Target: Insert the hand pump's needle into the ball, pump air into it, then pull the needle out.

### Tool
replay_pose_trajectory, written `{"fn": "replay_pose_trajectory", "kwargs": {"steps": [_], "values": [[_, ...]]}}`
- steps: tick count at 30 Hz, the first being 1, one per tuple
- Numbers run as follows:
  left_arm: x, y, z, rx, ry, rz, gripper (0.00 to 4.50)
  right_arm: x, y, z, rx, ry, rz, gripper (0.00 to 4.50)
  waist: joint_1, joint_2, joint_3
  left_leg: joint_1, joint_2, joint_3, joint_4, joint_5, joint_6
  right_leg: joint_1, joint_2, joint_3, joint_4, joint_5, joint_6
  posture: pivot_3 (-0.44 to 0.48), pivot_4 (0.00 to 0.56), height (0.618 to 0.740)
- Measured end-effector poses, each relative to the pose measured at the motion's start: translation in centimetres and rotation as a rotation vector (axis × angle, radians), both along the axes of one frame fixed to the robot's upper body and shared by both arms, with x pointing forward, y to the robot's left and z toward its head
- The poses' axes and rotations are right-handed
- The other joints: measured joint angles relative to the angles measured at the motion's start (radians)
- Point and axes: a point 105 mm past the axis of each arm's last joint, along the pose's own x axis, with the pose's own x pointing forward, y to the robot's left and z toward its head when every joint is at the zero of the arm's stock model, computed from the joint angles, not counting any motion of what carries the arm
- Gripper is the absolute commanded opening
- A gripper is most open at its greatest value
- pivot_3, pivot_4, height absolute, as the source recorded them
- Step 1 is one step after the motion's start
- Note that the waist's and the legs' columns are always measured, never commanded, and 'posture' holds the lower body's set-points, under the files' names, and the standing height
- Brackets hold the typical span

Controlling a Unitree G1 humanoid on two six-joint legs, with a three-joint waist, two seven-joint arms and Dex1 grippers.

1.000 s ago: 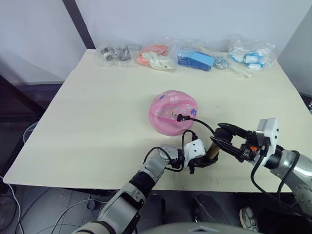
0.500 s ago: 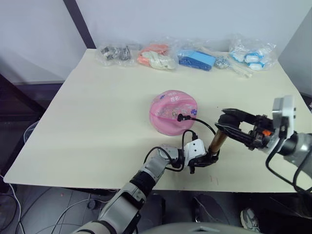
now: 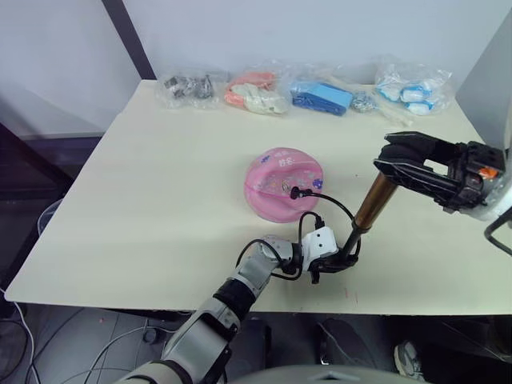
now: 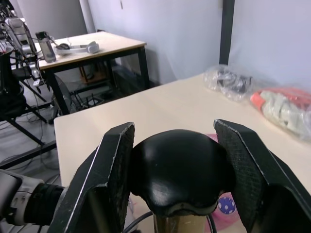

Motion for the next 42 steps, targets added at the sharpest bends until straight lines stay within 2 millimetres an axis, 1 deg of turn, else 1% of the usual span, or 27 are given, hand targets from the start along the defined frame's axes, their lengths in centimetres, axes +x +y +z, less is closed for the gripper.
{"fn": "replay_pose_trajectory", "kwargs": {"steps": [6, 10, 15, 20, 21, 23, 25, 26, 27, 33, 34, 37, 42], "values": [[0.1, 0.0, 0.1, 0.000, -0.004, 0.001, 1.10, 0.5, -0.4, 0.1, 0.026, 0.033, -0.018, 2.30, 0.000, 0.001, 0.001, -0.001, 0.000, 0.000, 0.000, 0.000, 0.000, -0.001, 0.000, 0.000, 0.000, 0.000, 0.000, 0.000, 0.150, 0.740], [0.1, 0.0, 0.0, 0.001, -0.001, 0.002, 1.10, 0.1, -0.2, -0.2, 0.015, 0.014, -0.012, 2.30, 0.001, 0.001, 0.001, 0.000, 0.000, 0.000, 0.000, 0.000, 0.000, 0.000, 0.000, -0.001, 0.000, 0.000, 0.000, 0.000, 0.150, 0.740], [0.2, 0.1, -0.1, 0.003, 0.000, 0.010, 1.10, 0.0, -0.6, -2.5, 0.005, -0.004, -0.048, 2.30, -0.001, 0.001, 0.000, 0.002, 0.000, 0.001, 0.000, 0.000, 0.000, 0.001, 0.000, 0.001, 0.000, 0.000, 0.000, 0.000, 0.150, 0.740], [0.2, 0.1, -0.1, 0.003, -0.004, 0.008, 1.10, 0.0, -0.6, -3.7, 0.009, 0.001, -0.062, 2.30, -0.002, 0.000, -0.001, 0.002, 0.000, 0.001, 0.000, 0.000, 0.000, 0.001, 0.001, 0.001, 0.000, 0.000, 0.000, 0.000, 0.150, 0.740], [0.1, 0.2, -0.2, 0.005, -0.007, 0.004, 1.10, -0.1, -0.3, -6.2, -0.003, 0.040, -0.074, 2.30, -0.001, -0.003, -0.003, 0.002, 0.000, 0.000, 0.000, 0.000, 0.000, 0.001, 0.001, -0.001, 0.000, 0.000, 0.000, 0.000, 0.150, 0.740], [0.1, 0.2, -0.2, 0.007, -0.009, 0.004, 1.10, -0.1, -0.1, -7.0, -0.007, 0.055, -0.077, 2.30, -0.002, -0.002, -0.003, 0.002, 0.000, 0.000, 0.000, 0.000, 0.000, 0.001, 0.001, 0.000, 0.000, 0.000, 0.000, 0.000, 0.150, 0.740], [0.2, 0.3, -0.2, 0.013, -0.014, 0.002, 1.10, -0.1, 0.1, -8.4, -0.025, 0.059, -0.075, 2.30, -0.004, -0.003, -0.004, 0.003, 0.000, 0.000, 0.000, 0.000, 0.000, 0.001, 0.002, 0.000, 0.000, 0.000, 0.000, 0.000, 0.150, 0.740], [0.2, 0.3, -0.3, 0.013, -0.014, 0.003, 1.10, -0.1, 0.1, -8.6, -0.027, 0.059, -0.078, 2.30, -0.004, -0.003, -0.004, 0.003, 0.000, 0.000, 0.000, 0.000, 0.000, 0.001, 0.002, 0.000, 0.000, 0.000, 0.000, 0.000, 0.150, 0.740], [0.2, 0.3, -0.3, 0.014, -0.014, 0.002, 1.10, 0.0, 0.3, -9.4, -0.026, 0.068, -0.080, 2.30, -0.004, -0.004, -0.005, 0.003, 0.000, 0.000, 0.000, 0.000, 0.000, 0.001, 0.002, 0.000, 0.000, 0.000, 0.000, 0.000, 0.150, 0.740], [0.2, 0.3, -0.3, 0.013, -0.014, 0.001, 1.10, 0.4, 0.8, -11.9, -0.045, 0.093, -0.087, 2.30, -0.003, -0.005, -0.006, 0.003, 0.000, 0.000, -0.001, 0.000, 0.000, 0.001, 0.002, 0.000, 0.000, 0.000, 0.000, 0.000, 0.150, 0.740], [0.2, 0.3, -0.3, 0.013, -0.014, 0.001, 1.10, 0.5, 0.8, -12.6, -0.043, 0.106, -0.099, 2.30, -0.003, -0.005, -0.006, 0.003, 0.000, 0.000, -0.001, 0.000, 0.000, 0.001, 0.002, 0.000, 0.000, 0.000, 0.000, 0.000, 0.150, 0.740], [0.2, 0.3, -0.3, 0.013, -0.014, 0.001, 1.10, 0.7, 0.8, -13.3, -0.049, 0.109, -0.110, 2.30, -0.003, -0.004, -0.006, 0.003, 0.000, 0.000, -0.001, 0.000, 0.000, 0.001, 0.002, 0.000, 0.000, 0.000, 0.000, 0.000, 0.150, 0.740], [0.2, 0.3, -0.3, 0.013, -0.016, 0.000, 1.10, 0.6, 1.0, -13.4, -0.058, 0.089, -0.103, 2.30, -0.003, -0.004, -0.006, 0.004, 0.000, 0.000, -0.001, 0.000, 0.000, 0.002, 0.002, 0.000, 0.000, 0.000, 0.000, 0.000, 0.150, 0.740]]}}
